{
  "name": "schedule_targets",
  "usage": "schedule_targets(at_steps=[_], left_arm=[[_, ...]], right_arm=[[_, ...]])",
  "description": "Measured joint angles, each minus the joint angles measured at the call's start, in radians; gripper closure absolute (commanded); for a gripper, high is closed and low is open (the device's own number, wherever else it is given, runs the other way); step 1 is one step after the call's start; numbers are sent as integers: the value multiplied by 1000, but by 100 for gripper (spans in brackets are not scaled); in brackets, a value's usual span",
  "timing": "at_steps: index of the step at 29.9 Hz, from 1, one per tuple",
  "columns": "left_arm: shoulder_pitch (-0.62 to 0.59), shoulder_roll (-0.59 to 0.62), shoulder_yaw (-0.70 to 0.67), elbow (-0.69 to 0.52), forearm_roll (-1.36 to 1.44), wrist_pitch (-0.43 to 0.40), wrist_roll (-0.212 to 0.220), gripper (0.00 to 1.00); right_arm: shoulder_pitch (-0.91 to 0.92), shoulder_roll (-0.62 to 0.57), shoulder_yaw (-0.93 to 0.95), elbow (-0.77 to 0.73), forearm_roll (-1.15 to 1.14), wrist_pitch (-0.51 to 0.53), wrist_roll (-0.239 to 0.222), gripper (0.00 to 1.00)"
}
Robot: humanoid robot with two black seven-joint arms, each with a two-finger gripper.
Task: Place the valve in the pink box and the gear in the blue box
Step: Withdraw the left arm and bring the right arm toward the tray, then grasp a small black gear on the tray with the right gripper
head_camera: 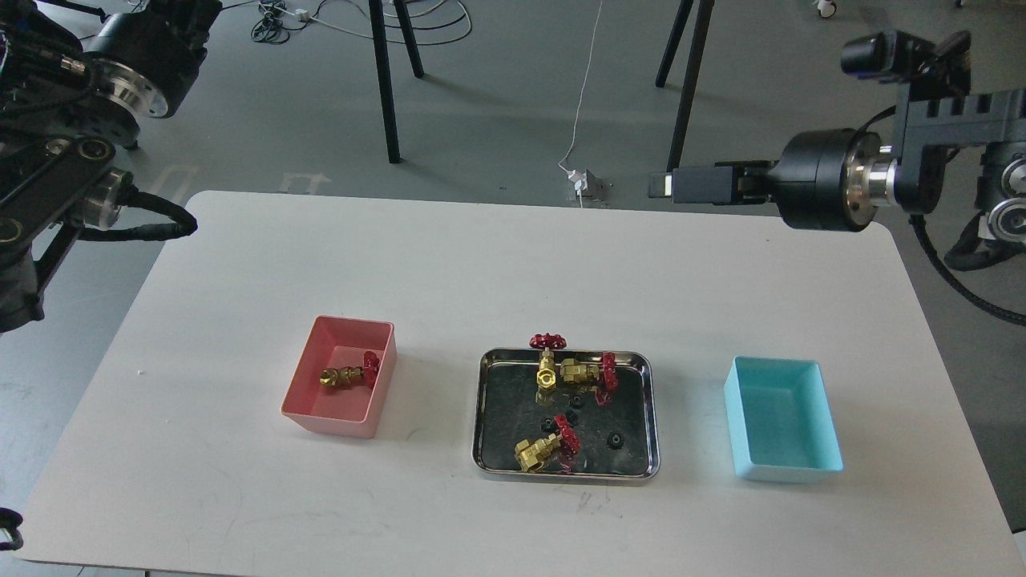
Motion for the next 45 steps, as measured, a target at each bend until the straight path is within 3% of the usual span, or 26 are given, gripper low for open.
schedule_targets(at_steps=[10,16,35,45], left_arm=[[-17,5,-6,6,-27,7,-3,3],[-18,5,-46,6,-27,9,-3,3],[-20,10,-50,8,-27,10,-8,3],[-24,11,-55,8,-26,10,-8,3]], right_arm=[[-185,96,-180,52,-496,5,8,5],[-248,175,-217,11,-648,5,13,11],[-271,422,-222,-200,-714,5,11,22],[-288,442,-224,-242,-715,5,3,26]])
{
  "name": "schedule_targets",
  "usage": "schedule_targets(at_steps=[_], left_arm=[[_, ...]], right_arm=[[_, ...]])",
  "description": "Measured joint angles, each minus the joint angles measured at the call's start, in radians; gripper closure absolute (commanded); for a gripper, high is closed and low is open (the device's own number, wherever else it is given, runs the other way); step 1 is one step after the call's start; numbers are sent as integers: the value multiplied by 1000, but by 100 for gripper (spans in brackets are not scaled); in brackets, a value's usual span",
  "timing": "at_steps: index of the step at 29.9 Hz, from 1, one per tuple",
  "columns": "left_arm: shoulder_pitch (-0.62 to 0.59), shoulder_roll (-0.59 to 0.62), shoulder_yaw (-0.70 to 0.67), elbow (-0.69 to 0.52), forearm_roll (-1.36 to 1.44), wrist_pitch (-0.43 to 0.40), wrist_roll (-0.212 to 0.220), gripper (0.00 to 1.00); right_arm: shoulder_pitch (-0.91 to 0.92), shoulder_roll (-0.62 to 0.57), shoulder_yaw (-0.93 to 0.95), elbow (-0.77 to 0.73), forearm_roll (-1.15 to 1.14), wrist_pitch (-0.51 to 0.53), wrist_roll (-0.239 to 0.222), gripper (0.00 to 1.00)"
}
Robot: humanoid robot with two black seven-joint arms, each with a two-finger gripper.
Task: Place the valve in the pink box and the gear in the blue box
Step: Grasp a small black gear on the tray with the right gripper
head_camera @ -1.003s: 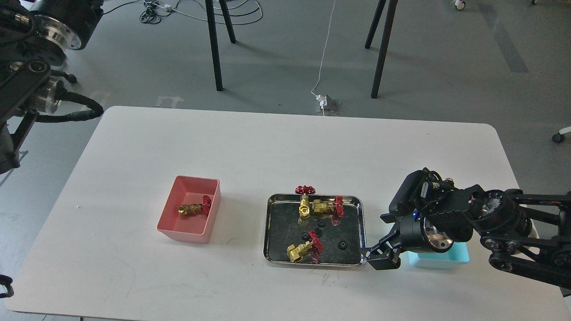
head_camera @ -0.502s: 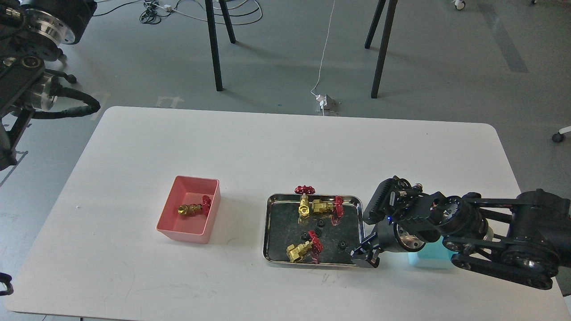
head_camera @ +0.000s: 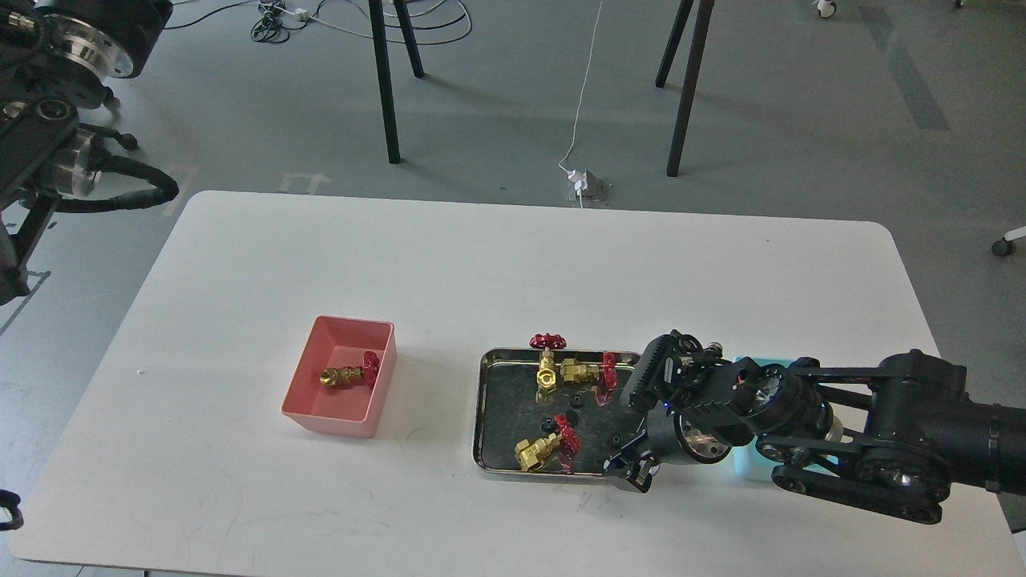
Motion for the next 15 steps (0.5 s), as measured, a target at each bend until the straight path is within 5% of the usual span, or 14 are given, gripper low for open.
schedule_targets(at_steps=[15], left_arm=[[0,10,-7,11,1,0,-1,3]], right_arm=[[-13,49,1,-57,-1,0,-7,42]])
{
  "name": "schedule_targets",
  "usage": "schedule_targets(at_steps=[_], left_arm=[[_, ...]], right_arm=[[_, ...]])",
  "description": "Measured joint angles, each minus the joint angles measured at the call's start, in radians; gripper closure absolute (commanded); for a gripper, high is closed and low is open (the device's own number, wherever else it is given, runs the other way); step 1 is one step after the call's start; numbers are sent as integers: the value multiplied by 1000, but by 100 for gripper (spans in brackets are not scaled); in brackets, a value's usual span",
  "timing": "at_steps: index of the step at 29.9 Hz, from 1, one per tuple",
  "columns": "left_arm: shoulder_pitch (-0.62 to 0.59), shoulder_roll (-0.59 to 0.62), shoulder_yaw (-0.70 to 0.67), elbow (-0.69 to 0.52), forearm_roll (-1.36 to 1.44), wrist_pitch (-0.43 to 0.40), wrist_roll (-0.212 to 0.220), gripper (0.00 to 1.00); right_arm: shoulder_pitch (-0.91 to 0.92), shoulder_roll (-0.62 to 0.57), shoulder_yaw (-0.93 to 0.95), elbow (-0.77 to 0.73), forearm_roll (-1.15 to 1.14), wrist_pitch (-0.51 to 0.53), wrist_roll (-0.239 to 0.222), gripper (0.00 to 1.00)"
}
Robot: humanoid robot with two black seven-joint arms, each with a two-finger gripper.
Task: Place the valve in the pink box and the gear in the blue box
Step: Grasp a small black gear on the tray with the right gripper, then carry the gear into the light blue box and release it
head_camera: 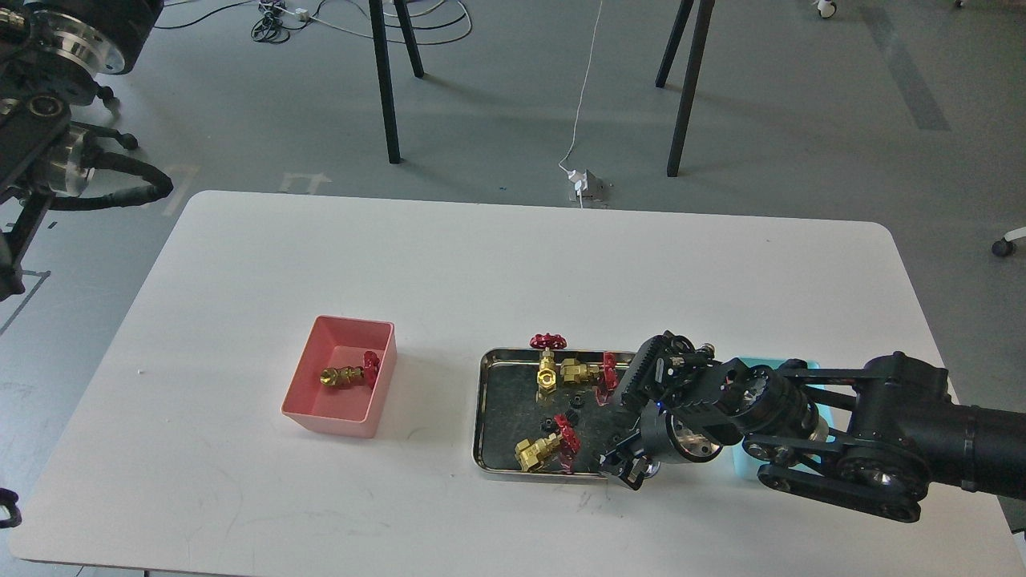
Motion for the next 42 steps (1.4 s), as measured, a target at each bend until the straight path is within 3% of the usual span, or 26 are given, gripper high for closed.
schedule_targets(at_steps=[30,38,42], left_arm=[[0,10,0,2,-1,0,-3,3],[0,14,0,2,-1,-1,-3,3],[0,17,1,2,-1,-1,-3,3]], right_arm=[[-9,3,-1,-1,0,0,-35,85],[0,-12,50,59,14,0,-42,87],[-2,-88,133,147,21,0,-48,87]])
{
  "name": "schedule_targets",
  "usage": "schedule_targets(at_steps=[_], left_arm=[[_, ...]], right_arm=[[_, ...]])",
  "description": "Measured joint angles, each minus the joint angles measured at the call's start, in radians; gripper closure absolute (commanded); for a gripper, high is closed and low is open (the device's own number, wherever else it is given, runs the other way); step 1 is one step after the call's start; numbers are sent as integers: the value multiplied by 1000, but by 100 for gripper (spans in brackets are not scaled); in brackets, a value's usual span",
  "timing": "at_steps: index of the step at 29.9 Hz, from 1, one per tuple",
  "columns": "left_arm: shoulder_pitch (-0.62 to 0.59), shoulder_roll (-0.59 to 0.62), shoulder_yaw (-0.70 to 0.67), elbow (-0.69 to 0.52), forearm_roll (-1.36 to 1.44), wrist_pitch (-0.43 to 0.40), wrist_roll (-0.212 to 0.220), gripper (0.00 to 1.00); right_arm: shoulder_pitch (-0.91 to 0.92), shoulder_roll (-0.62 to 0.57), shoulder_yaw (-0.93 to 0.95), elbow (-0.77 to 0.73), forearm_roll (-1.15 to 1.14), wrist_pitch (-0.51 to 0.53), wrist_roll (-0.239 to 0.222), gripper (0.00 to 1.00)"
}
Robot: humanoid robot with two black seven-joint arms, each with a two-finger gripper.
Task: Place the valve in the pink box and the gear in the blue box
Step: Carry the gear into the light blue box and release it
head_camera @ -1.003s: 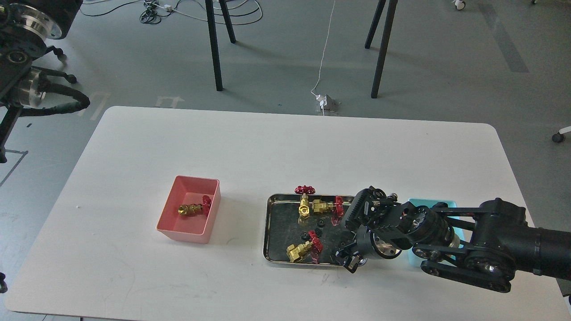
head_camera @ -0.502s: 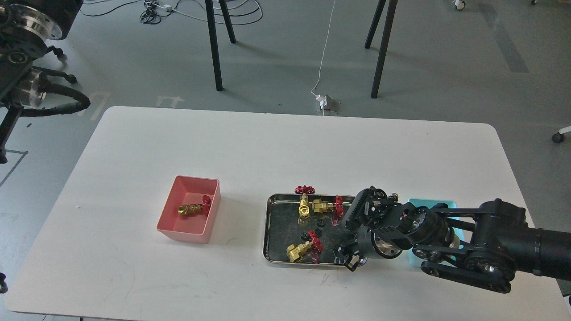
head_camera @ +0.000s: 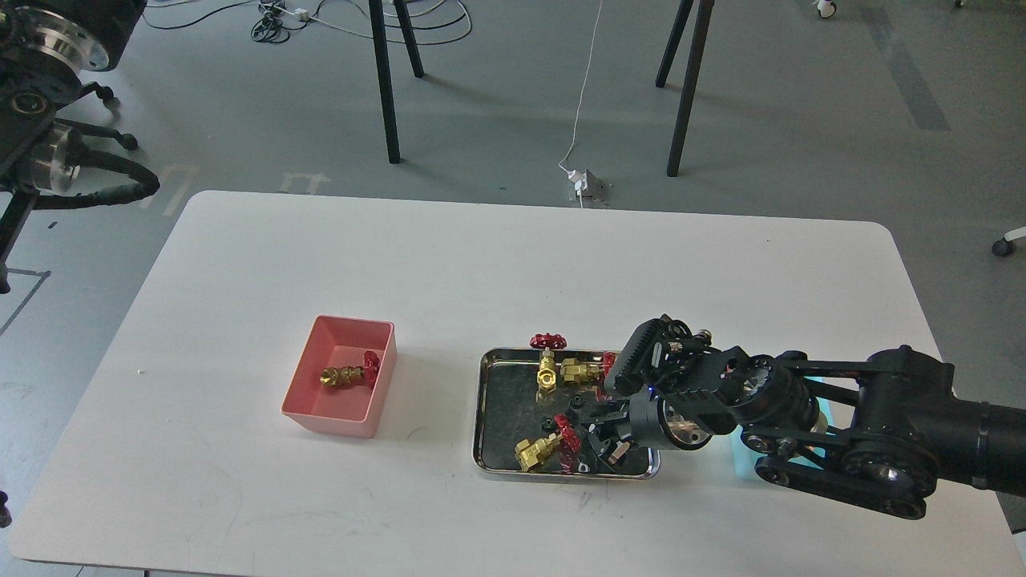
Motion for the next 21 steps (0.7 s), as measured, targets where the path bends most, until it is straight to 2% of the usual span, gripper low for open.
schedule_targets(at_steps=[8,13,17,21], left_arm=[[0,1,-7,19,0,0,-2,3],[-3,-2,-10,23,0,0,-2,3],[-13,-2,-10,23,0,-1,-2,3],[-17,0,-10,23,0,-1,-2,3]], right_arm=[[-50,-313,137,176,61,0,-4,87],[-110,-512,177,211,119,0,6,86],[-167,-576,180,194,141,0,11,84],[-206,-569,180,149,145,0,11,77]])
